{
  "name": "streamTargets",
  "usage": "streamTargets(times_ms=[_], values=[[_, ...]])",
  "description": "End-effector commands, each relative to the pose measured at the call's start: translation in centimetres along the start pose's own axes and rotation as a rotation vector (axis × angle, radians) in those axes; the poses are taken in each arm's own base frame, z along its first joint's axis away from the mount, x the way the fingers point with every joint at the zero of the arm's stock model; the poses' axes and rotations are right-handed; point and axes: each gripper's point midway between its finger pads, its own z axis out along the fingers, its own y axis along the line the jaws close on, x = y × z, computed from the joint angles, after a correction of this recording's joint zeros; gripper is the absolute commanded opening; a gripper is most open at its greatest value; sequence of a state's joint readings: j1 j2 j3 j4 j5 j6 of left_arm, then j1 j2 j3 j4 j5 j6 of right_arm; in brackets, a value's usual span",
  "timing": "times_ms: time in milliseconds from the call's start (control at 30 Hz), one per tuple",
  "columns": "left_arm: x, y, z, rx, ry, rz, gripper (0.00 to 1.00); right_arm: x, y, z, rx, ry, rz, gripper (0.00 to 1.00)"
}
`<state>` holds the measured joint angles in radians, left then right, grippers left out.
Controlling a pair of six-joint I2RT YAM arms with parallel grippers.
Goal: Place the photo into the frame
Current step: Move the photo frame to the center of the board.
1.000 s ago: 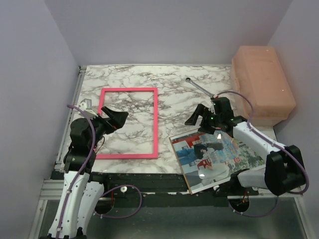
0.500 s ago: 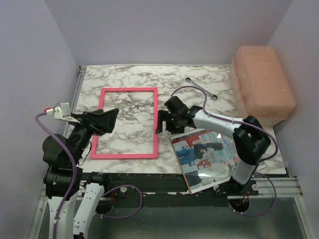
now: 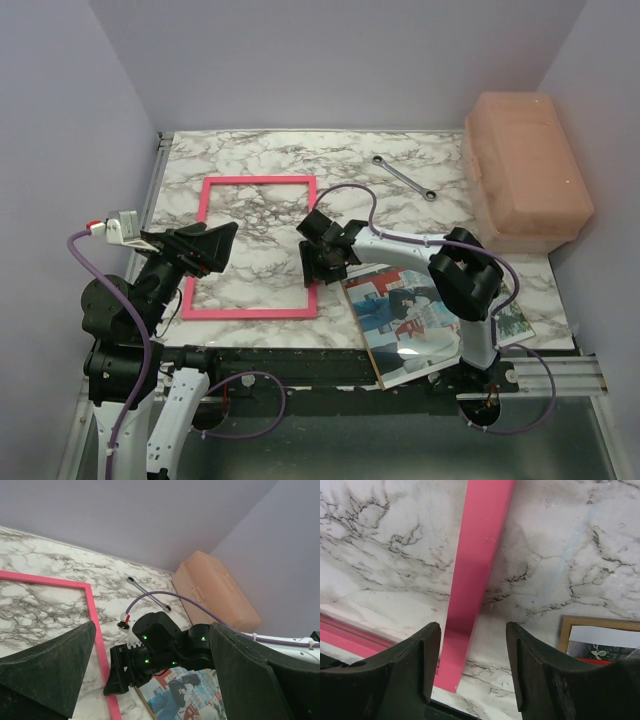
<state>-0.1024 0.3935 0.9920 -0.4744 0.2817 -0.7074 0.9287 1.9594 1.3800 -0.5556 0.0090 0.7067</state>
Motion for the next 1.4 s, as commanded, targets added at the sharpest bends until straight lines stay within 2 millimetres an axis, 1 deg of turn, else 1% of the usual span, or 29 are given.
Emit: streamTargets(times_ms=[0, 67, 133, 233, 267, 367, 400, 467, 533, 633, 767, 833, 967, 1133, 1233, 1367], values=[[0.5, -0.2, -0.1, 0.018, 0.022, 0.003, 0.99, 0.5, -0.2, 0.9, 0.074, 0.01, -0.034, 0.58], [0.6, -0.1, -0.1, 0.015, 0.023, 0.002, 0.98, 0.7, -0.3, 1.3, 0.098, 0.017, -0.046, 0.56], [0.5, -0.2, -0.2, 0.015, 0.022, 0.007, 0.99, 0.7, -0.5, 1.7, 0.115, 0.019, -0.054, 0.53], [0.3, -0.4, -0.2, 0.017, 0.023, 0.019, 0.99, 0.4, -0.2, 2.0, 0.115, 0.021, -0.067, 0.46], [0.2, -0.4, -0.2, 0.017, 0.024, 0.021, 0.99, 0.3, -0.1, 2.1, 0.117, 0.021, -0.068, 0.42], [0.4, -0.2, -0.1, 0.012, 0.029, 0.023, 0.98, -0.3, -0.1, 2.3, 0.137, 0.009, -0.064, 0.35], [0.5, 0.0, 0.0, 0.007, 0.034, 0.023, 0.99, -0.5, -0.1, 2.4, 0.146, 0.005, -0.06, 0.31], [0.8, 0.2, 0.1, -0.002, 0.041, 0.019, 0.99, -1.0, 0.1, 2.4, 0.151, -0.01, -0.064, 0.25], [0.7, 0.3, 0.1, -0.004, 0.04, 0.019, 0.98, -1.8, 0.2, 2.3, 0.163, -0.029, -0.063, 0.22], [0.4, 0.1, 0.0, -0.003, 0.032, 0.027, 0.99, -3.1, 0.3, 2.3, 0.176, -0.05, -0.059, 0.2], [0.4, 0.2, -0.1, -0.009, 0.04, 0.044, 0.98, -5.1, 0.2, 2.6, 0.148, -0.054, -0.019, 0.2], [0.5, 0.3, -0.1, -0.015, 0.046, 0.05, 0.98, -6.1, -0.2, 2.7, 0.142, -0.059, 0.002, 0.19], [0.5, 0.6, -0.1, -0.03, 0.046, 0.052, 0.99, -8.1, -2.1, 3.0, 0.131, -0.06, 0.058, 0.19], [0.5, 0.6, 0.2, -0.025, 0.048, 0.051, 0.98, -10.3, -5.6, 2.7, 0.14, -0.072, 0.127, 0.19], [0.8, 0.7, 0.4, -0.024, 0.06, 0.049, 0.98, -11.1, -7.4, 2.6, 0.146, -0.078, 0.162, 0.2], [1.1, 1.0, 0.5, -0.029, 0.069, 0.048, 0.98, -12.2, -8.9, 2.6, 0.152, -0.095, 0.192, 0.2]])
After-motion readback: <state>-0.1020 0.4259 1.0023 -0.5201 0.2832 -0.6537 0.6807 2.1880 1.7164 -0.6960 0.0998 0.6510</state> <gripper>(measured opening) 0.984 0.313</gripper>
